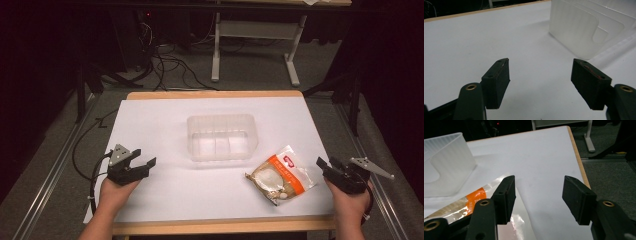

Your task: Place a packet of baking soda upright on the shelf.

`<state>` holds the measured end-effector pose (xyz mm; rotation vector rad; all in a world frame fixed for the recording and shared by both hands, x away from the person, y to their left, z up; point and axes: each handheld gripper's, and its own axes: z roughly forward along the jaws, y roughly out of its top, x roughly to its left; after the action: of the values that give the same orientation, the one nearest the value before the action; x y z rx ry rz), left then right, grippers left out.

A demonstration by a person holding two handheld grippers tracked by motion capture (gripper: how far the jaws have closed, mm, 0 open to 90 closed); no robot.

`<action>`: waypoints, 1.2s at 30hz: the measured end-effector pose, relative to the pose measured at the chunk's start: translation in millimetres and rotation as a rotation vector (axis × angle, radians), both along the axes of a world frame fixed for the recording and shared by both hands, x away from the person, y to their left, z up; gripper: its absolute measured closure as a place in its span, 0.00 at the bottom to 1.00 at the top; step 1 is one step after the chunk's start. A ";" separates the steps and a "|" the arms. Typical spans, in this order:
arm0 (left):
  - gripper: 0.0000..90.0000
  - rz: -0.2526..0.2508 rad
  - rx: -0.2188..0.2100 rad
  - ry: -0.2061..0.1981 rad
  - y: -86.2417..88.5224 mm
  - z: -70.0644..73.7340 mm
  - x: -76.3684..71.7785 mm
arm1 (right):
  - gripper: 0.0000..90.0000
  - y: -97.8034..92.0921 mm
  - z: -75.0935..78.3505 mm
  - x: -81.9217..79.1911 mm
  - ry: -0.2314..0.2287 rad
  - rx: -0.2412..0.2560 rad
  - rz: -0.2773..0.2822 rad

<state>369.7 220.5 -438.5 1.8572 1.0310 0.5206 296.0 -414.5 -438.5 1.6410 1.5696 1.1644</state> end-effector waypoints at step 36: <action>0.35 -0.031 0.045 0.010 -3.0 -1.4 -0.5 | 0.48 23.7 1.1 -2.7 0.060 -0.060 0.085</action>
<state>369.2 217.5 -439.9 1.9145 1.0031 0.5202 293.3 -390.8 -437.3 1.5979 1.7104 1.1097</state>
